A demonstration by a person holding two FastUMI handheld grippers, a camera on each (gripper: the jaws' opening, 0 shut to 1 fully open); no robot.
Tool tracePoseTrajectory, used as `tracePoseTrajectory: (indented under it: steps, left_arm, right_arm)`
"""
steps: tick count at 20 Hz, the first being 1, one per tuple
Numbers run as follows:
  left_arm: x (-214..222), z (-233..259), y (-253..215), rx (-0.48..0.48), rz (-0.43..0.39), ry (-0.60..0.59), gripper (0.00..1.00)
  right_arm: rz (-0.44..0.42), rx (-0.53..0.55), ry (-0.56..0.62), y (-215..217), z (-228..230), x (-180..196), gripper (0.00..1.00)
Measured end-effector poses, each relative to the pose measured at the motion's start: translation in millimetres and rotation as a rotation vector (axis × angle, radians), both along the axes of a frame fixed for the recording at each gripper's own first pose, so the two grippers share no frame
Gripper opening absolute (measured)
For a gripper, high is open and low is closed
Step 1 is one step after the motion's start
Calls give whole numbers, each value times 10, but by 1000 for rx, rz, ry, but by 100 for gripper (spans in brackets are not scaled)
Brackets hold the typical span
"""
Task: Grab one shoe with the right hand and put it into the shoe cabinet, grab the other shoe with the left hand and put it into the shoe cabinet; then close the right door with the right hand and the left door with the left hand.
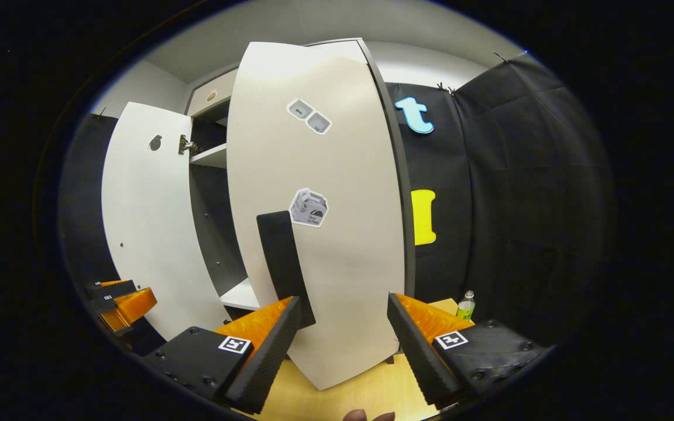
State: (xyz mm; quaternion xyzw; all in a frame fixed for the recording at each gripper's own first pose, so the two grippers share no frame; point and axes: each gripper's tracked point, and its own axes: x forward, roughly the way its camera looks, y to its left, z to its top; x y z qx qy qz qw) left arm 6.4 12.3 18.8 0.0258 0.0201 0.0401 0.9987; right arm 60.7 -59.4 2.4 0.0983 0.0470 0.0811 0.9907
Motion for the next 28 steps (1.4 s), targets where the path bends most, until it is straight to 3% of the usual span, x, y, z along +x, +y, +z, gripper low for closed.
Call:
tracePoseTrajectory:
  steps: [7,13,17,22,28]
  left_arm:
    - [-428,189,916,-13,166,-50,96]
    - [-334,223,1631,9,246,-60,96]
    - [-116,98,1937,-4,241,-27,96]
    - [109,44,1904,6,168,-29,97]
    - [163,51,1817,-15,156,-24,92]
  right_arm:
    - [11,-42,5,121,-20,-72,98]
    - [-38,-33,-16,177,74,-144,98]
    - [-72,-46,-23,223,114,-205,98]
    - [-113,-47,-27,198,157,-287,98]
    - [-128,-45,-32,232,184,-365,98]
